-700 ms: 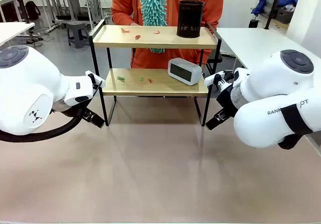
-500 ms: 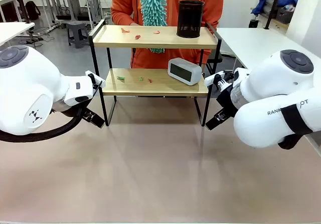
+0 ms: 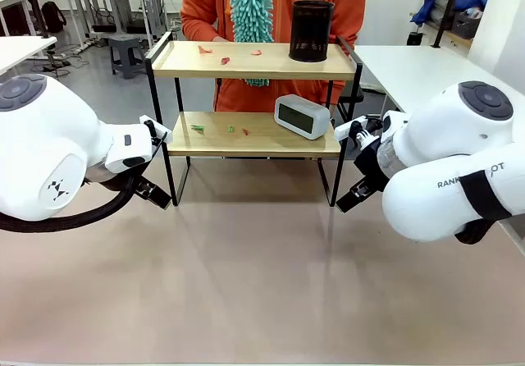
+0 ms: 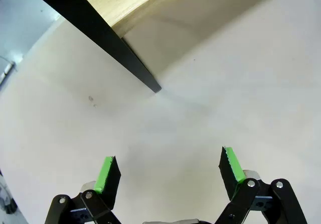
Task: Clean the shelf.
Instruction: Pick up the Duster from the human, then clean the specific tier of the Shelf with the Duster once objects are removed.
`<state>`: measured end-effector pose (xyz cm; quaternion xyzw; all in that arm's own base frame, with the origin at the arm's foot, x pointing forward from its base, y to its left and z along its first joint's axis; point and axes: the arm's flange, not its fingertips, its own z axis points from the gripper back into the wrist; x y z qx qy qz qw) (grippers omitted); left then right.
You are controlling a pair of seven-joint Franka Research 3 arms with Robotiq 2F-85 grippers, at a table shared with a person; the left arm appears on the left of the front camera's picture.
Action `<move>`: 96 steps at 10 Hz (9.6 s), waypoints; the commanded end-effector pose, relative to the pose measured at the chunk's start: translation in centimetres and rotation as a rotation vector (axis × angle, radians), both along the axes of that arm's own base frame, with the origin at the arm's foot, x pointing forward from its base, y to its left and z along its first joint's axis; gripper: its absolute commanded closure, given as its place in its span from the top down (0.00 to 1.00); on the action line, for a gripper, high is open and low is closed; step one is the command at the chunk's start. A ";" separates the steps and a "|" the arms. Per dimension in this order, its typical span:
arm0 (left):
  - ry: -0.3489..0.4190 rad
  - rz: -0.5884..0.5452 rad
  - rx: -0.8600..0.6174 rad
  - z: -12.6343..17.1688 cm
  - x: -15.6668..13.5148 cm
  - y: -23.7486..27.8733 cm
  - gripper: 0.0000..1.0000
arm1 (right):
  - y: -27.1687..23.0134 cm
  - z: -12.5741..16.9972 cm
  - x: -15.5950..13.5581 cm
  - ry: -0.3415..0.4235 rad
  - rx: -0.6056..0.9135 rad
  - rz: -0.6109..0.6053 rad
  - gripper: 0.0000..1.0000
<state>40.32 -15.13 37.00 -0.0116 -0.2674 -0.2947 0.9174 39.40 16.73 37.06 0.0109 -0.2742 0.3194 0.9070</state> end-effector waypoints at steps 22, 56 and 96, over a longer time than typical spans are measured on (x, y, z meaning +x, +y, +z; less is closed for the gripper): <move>-0.273 0.213 -1.170 10.6 -16.7 40.4 1.00 | -39.5 10.4 -18.9 0.300 1.385 -0.558 1.00; 0.754 0.230 -1.363 14.9 15.9 24.2 1.00 | -39.5 10.4 -18.9 0.300 1.385 -0.558 1.00; 0.594 -0.044 -0.991 13.3 -17.7 36.0 0.00 | -39.5 10.4 -18.9 0.300 1.385 -0.558 1.00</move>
